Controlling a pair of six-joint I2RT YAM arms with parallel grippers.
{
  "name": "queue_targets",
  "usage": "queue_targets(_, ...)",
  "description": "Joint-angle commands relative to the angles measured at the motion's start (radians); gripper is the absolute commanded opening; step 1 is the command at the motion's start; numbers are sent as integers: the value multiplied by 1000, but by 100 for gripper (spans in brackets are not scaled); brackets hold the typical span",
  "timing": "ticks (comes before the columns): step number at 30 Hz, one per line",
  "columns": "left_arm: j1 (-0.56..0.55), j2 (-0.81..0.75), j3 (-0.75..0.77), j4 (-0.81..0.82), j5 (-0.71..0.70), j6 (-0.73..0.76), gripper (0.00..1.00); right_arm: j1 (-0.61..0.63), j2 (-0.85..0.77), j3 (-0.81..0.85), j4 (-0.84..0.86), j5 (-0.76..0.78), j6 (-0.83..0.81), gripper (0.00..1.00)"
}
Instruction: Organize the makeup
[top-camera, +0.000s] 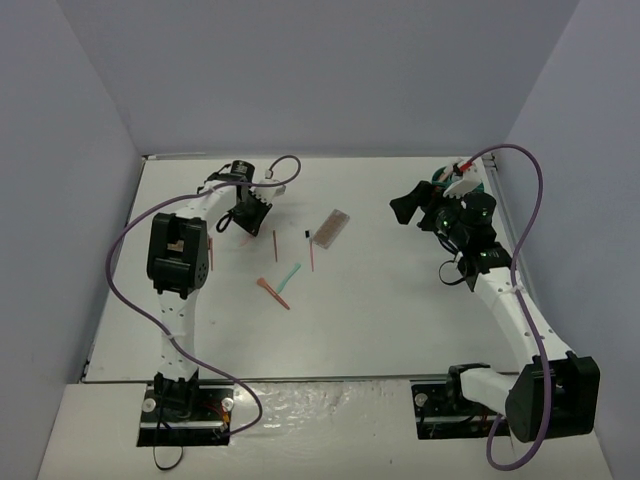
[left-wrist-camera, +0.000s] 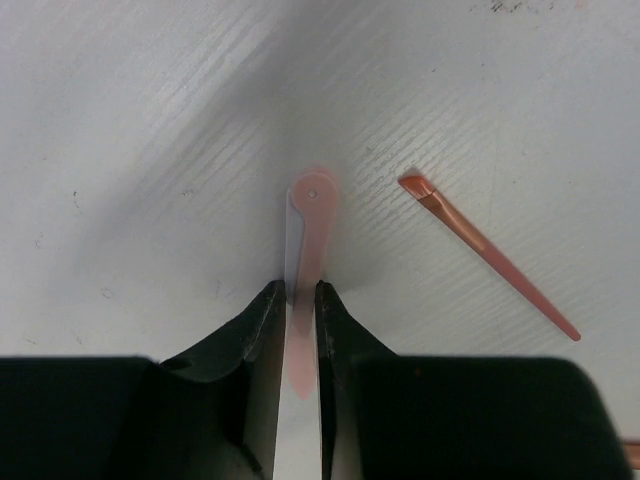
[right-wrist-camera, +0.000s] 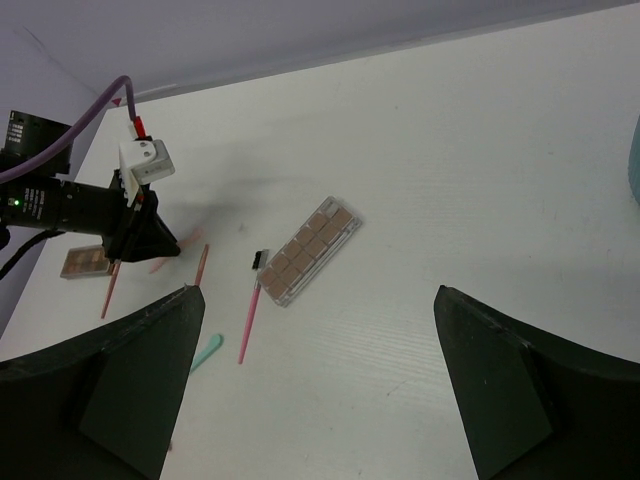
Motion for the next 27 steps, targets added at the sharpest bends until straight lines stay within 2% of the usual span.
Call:
queue_targets(1,-6,-69,-60,2,11,-20,6,-5,-52,7,53,-20,-4,96)
queue_targets(3,-6,-83,-95,12,10,-29,0,-5,-58,6,53,-21,-2,96)
queue_targets(10,-7,-220,-138,63,30,-108,0,-5,-66,7,61,-75,36,96)
queue_targets(15,-24,-449,-240,198,90,-254,0,36,-49,24,97,-144,87,96)
queue_targets(21,-134,-688,-429,458,65,-395,0,158,5,71,145,-152,140,95)
queue_targets(24,-188,-778,-493,538,45,-483,0,196,22,87,176,-131,168,94)
queue_targets(27,-292,-842,-554,629,-13,-531,0,260,45,119,179,-80,168,93)
